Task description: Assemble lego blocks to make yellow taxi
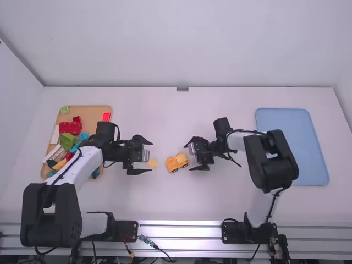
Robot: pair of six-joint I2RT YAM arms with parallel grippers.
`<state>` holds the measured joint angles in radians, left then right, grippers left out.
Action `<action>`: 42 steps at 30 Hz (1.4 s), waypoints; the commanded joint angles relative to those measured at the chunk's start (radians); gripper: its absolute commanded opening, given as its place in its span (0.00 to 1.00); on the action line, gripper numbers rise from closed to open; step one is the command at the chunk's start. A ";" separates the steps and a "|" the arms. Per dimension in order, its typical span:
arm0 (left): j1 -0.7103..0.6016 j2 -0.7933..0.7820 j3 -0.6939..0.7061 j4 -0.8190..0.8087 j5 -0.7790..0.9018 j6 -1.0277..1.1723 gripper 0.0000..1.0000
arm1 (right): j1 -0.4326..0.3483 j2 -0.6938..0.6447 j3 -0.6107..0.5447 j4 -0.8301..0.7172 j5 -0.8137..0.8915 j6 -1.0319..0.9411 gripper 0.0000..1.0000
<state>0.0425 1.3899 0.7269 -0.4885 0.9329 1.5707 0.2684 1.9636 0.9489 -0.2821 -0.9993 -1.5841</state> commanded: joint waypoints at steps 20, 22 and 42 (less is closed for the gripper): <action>0.023 -0.003 -0.062 0.033 0.079 -0.011 0.99 | 0.119 0.233 0.229 -0.184 0.017 -0.059 0.93; 0.019 -0.003 -0.062 0.032 0.078 -0.011 0.99 | 0.118 0.241 0.229 -0.159 0.016 -0.021 0.93; 0.017 -0.003 -0.058 0.038 0.073 -0.011 0.99 | 0.101 0.257 0.229 -0.145 0.066 0.261 0.40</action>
<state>0.0608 1.3899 0.6720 -0.4492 0.9768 1.5646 0.3889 2.2047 1.1675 -0.4194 -0.9848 -1.4227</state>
